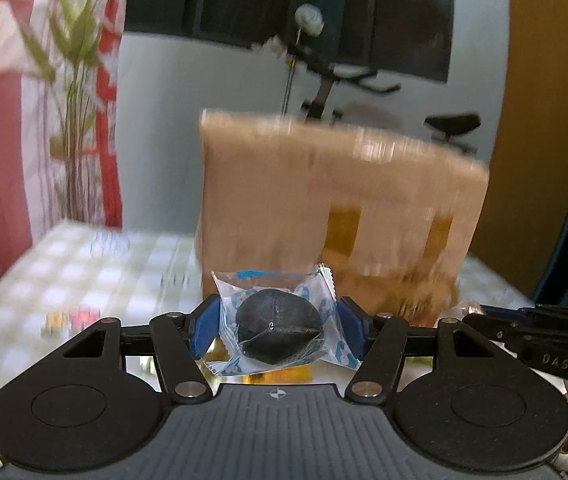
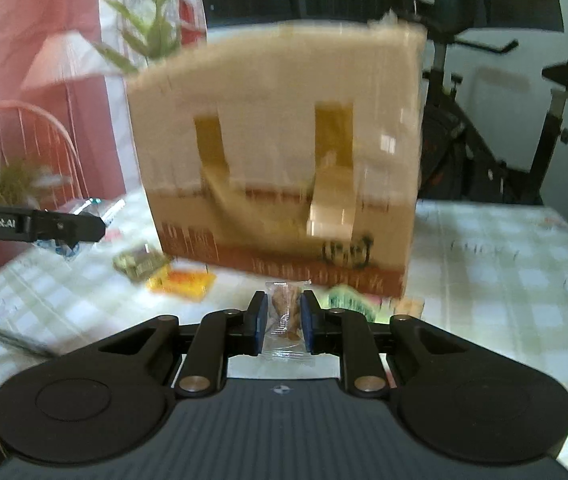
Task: Organize snacks
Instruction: 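Carry both snacks over the lined box and open both grippers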
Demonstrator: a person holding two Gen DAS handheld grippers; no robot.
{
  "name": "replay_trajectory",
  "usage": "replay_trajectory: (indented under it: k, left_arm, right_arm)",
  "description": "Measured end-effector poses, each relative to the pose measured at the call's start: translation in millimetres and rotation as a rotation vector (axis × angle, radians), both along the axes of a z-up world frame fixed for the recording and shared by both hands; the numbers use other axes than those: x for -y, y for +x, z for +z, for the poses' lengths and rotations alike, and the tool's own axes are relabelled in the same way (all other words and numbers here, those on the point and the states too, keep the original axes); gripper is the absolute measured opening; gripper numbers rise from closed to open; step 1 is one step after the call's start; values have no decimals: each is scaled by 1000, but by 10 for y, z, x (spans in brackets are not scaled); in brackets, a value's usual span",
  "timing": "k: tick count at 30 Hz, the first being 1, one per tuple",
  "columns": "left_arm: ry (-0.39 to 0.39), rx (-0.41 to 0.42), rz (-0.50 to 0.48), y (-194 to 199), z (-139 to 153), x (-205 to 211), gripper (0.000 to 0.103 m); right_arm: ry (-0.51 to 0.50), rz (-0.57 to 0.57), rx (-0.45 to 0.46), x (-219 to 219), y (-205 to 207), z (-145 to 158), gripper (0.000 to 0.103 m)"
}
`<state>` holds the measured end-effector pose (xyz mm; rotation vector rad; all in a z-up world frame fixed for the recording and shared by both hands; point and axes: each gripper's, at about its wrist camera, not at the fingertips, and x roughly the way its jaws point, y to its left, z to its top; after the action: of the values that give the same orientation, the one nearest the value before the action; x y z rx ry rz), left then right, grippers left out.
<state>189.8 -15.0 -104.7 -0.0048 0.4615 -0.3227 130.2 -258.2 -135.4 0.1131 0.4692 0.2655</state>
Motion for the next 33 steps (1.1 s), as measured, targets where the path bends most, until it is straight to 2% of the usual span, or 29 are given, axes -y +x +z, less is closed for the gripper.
replay_trajectory:
  k: [8, 11, 14, 19, 23, 26, 27, 29, 33]
  left_arm:
    - [-51, 144, -69, 335, 734, 244, 66]
    - [-57, 157, -91, 584, 926, 409, 66]
    - [-35, 165, -84, 884, 999, 578, 66]
    - [-2, 117, -73, 1325, 964, 736, 66]
    - [8, 69, -97, 1564, 819, 799, 73]
    - [39, 63, -71, 1628, 747, 782, 79]
    - [40, 63, -63, 1634, 743, 753, 80]
    - [28, 60, -59, 1606, 741, 675, 82]
    - [17, 47, -45, 1458, 828, 437, 82]
  right_arm:
    - [42, 25, 201, 78, 218, 882, 19]
    - [32, 25, 240, 106, 423, 1147, 19]
    - [-5, 2, 255, 130, 692, 1321, 19]
    - [33, -69, 167, 297, 1192, 1356, 19]
    - [22, -98, 109, 356, 1392, 1253, 20]
    - [28, -110, 91, 375, 1400, 1179, 25]
    - [33, -108, 88, 383, 1395, 1166, 30]
    - [34, -105, 89, 401, 1364, 1163, 34]
    - [34, -104, 97, 426, 1282, 1192, 35]
